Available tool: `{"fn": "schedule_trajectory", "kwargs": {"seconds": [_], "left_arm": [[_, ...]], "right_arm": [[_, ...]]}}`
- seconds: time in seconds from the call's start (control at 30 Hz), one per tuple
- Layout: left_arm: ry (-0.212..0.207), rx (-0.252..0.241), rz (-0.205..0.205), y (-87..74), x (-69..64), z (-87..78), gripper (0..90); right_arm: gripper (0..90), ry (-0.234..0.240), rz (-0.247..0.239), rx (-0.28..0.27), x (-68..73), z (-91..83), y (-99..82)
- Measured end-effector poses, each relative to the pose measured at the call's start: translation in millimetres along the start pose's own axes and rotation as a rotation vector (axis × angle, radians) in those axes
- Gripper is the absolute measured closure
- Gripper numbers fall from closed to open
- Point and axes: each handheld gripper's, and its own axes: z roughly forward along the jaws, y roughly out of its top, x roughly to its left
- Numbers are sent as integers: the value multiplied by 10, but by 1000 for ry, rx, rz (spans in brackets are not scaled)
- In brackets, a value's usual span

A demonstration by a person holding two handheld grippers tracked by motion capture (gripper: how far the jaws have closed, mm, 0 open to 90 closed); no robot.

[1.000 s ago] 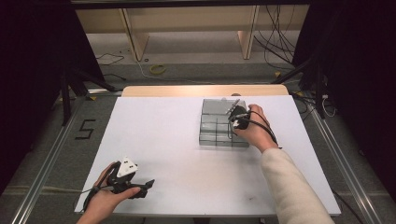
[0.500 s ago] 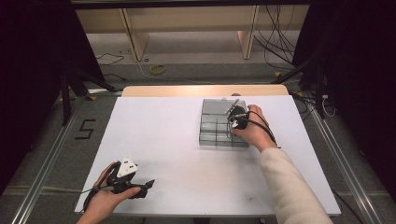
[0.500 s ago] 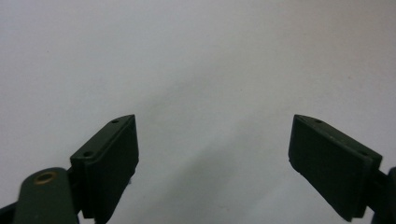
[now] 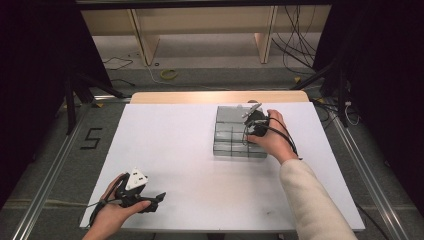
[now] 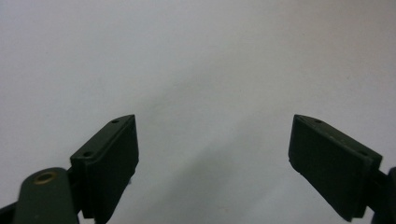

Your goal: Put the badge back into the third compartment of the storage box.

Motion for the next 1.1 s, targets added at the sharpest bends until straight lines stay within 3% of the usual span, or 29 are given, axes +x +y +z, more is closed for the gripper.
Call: {"fn": "schedule_trajectory", "kwargs": {"seconds": [0.23, 0.37, 0.53, 0.63, 1.03, 1.1], "left_arm": [[1, -1, -1, 3, -7, 1, 154], [2, -3, 0, 4, -8, -1, 154], [0, -1, -2, 1, -4, 5, 154], [2, -2, -2, 1, -6, 2, 154], [1, 1, 0, 2, -9, 4, 154], [-1, 3, 3, 6, -11, 3, 154]], "right_arm": [[284, 18, 34, -40, -2, -127, -24], [500, -8, 44, -26, -36, -161, -74], [792, -8, 78, -14, -67, -156, -155], [886, -13, 96, 1, -65, -137, -184], [900, -9, 96, 48, -5, -52, -243], [900, 9, 84, 91, 2, -65, -238]]}}
